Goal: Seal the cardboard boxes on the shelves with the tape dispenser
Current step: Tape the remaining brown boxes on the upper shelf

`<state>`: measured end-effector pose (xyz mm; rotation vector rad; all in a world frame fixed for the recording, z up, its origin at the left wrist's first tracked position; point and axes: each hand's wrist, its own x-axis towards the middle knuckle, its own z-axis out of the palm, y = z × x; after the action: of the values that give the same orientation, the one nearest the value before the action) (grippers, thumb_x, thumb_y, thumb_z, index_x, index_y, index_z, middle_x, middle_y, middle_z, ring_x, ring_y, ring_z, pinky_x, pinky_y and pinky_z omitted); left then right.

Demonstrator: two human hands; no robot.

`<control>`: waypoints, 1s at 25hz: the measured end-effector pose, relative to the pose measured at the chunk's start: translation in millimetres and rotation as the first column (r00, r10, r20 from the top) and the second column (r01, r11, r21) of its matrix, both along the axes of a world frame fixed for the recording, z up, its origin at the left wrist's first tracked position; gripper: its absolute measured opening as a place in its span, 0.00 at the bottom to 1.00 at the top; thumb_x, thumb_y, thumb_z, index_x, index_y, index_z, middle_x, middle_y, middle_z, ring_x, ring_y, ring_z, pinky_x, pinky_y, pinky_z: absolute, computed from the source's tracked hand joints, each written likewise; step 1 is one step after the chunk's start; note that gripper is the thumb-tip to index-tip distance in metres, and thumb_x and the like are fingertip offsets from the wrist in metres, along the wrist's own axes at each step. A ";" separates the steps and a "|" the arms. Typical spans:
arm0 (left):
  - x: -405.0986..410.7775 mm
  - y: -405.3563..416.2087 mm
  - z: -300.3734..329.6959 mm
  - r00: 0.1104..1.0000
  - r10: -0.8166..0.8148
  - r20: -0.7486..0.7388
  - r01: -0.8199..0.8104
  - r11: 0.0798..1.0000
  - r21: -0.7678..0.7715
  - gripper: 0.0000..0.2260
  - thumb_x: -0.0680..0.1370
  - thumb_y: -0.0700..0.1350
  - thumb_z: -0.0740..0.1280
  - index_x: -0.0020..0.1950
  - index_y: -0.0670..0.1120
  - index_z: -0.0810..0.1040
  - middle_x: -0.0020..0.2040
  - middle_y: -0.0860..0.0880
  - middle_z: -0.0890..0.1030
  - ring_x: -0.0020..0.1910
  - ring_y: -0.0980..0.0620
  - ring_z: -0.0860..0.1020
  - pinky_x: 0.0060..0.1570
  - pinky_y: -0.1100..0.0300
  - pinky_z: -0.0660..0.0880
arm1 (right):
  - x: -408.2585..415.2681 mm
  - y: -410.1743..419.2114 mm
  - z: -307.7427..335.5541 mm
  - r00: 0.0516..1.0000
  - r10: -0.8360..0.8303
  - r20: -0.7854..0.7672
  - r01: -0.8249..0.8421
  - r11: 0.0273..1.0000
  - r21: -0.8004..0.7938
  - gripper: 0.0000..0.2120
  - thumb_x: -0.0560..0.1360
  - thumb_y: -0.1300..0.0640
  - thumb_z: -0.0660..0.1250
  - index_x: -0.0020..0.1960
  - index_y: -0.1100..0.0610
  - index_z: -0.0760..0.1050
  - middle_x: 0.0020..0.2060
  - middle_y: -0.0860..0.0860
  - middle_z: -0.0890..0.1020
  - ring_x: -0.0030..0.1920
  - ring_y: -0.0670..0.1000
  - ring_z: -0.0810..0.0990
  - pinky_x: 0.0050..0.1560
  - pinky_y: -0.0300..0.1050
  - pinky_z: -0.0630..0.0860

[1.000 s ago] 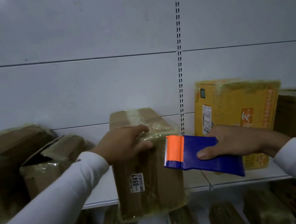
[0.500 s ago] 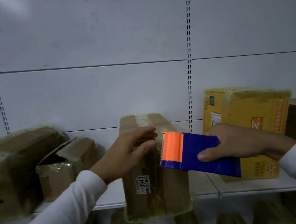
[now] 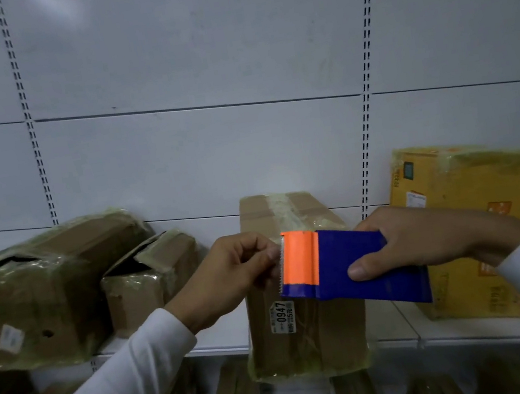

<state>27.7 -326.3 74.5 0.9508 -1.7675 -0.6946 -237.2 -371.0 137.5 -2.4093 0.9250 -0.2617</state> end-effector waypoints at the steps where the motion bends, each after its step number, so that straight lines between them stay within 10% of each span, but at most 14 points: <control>1: 2.9 1.3 0.9 1.000 0.023 0.006 -0.023 0.999 -0.022 0.10 0.77 0.45 0.64 0.44 0.39 0.78 0.35 0.47 0.81 0.33 0.52 0.77 0.34 0.62 0.74 | 1.5 0.5 4.6 1.000 0.006 -0.020 -0.006 1.000 0.005 0.18 0.68 0.39 0.69 0.51 0.50 0.77 0.44 0.46 0.86 0.45 0.48 0.86 0.41 0.36 0.80; 7: 51.6 -0.4 7.0 0.963 0.202 -0.180 -0.204 0.979 0.005 0.08 0.79 0.38 0.63 0.42 0.38 0.77 0.32 0.45 0.78 0.30 0.51 0.75 0.31 0.61 0.73 | -22.7 0.7 43.0 0.977 -0.143 -0.158 0.136 0.989 -0.054 0.23 0.70 0.37 0.71 0.46 0.58 0.79 0.37 0.53 0.86 0.36 0.52 0.84 0.36 0.37 0.76; 17: 56.1 -24.0 -11.3 0.950 0.287 -0.122 -0.273 0.955 0.116 0.09 0.80 0.38 0.62 0.40 0.40 0.76 0.33 0.44 0.78 0.29 0.53 0.75 0.30 0.62 0.73 | -13.1 -9.1 49.4 0.952 -0.239 -0.191 0.227 0.971 -0.081 0.14 0.72 0.41 0.69 0.42 0.53 0.79 0.33 0.47 0.86 0.29 0.43 0.82 0.30 0.31 0.72; 25: 55.9 -45.4 -34.3 0.939 0.340 -0.056 -0.309 0.903 0.298 0.08 0.76 0.48 0.69 0.50 0.46 0.74 0.35 0.43 0.78 0.30 0.51 0.74 0.29 0.60 0.71 | -10.0 -24.7 40.2 0.933 -0.269 -0.238 0.257 0.963 -0.077 0.27 0.64 0.33 0.68 0.49 0.56 0.79 0.38 0.49 0.86 0.35 0.46 0.85 0.35 0.35 0.76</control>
<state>83.6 -371.7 40.1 1.3432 -1.3891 -0.7777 -247.3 -395.7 177.7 -2.3918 1.3728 -0.0793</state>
